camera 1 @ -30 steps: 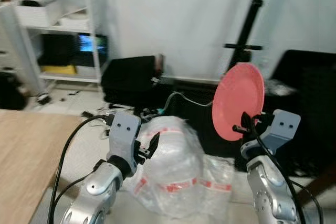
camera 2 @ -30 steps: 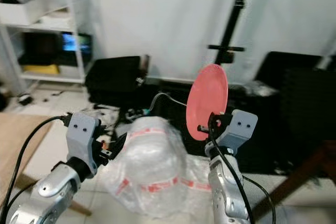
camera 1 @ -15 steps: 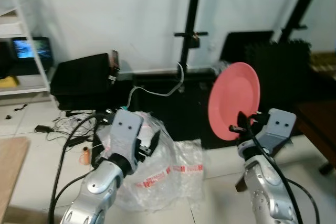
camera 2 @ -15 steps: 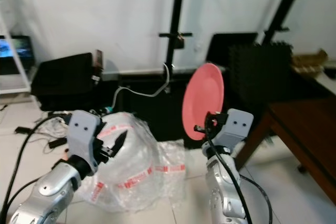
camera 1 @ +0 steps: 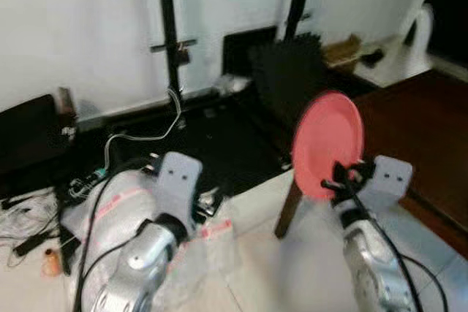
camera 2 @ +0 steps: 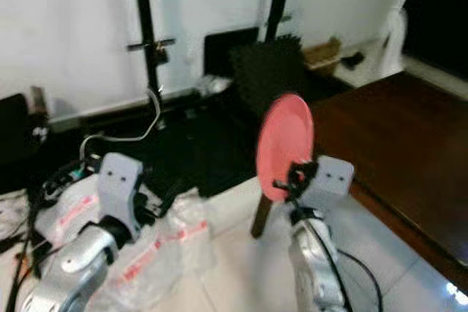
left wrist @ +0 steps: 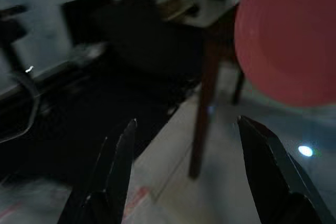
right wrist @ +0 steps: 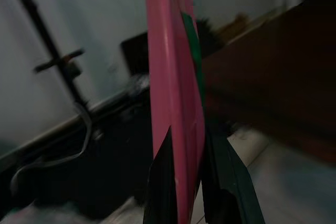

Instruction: Setting the table

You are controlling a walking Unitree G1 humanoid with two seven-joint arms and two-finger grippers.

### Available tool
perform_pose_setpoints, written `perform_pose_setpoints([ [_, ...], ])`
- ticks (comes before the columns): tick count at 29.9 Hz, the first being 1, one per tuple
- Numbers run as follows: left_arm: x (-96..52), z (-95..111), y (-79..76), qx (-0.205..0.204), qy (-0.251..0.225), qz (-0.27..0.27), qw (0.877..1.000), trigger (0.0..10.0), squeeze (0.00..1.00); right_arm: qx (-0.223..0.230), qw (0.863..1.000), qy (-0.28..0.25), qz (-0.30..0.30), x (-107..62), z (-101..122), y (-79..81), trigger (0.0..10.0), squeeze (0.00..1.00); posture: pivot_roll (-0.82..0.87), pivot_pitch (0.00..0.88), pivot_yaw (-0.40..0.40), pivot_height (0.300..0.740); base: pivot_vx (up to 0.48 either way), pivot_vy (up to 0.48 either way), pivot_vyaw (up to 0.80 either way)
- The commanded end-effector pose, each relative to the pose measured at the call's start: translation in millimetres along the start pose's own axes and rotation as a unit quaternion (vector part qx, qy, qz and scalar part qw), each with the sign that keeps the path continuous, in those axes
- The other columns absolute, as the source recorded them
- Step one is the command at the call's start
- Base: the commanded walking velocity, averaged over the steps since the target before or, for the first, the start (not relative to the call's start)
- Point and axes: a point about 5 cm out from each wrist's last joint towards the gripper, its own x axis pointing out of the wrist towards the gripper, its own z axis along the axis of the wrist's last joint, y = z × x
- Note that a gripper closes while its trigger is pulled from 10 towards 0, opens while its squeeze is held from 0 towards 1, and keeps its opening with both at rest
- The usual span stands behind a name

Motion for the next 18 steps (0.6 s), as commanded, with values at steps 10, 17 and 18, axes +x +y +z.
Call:
perform_pose_setpoints([
  [10, -0.8, -3.6, -1.1, -0.013, 0.003, -0.003, 1.0, 10.0, 0.0, 0.0, 1.0, -0.001, 0.003, -1.4, -0.5, 0.7, 10.0, 0.0, 0.07, 0.174, 0.035, 0.74, 0.0, 0.0, -0.8],
  [17, -0.6, -2.7, -4.2, -0.023, 0.0, -0.014, 1.0, 10.0, 0.0, -0.01, 1.0, -0.009, 0.01, 0.1, 3.3, 1.7, 10.0, 0.0, 0.07, 0.171, 0.032, 0.74, 0.0, 0.0, -0.8],
  [18, -0.6, -2.6, -4.4, -0.025, -0.001, -0.015, 1.0, 10.0, 0.0, -0.01, 1.0, -0.01, 0.011, 0.1, 3.6, 2.1, 10.0, 0.0, 0.07, 0.171, 0.032, 0.74, 0.0, 0.0, -0.8],
])
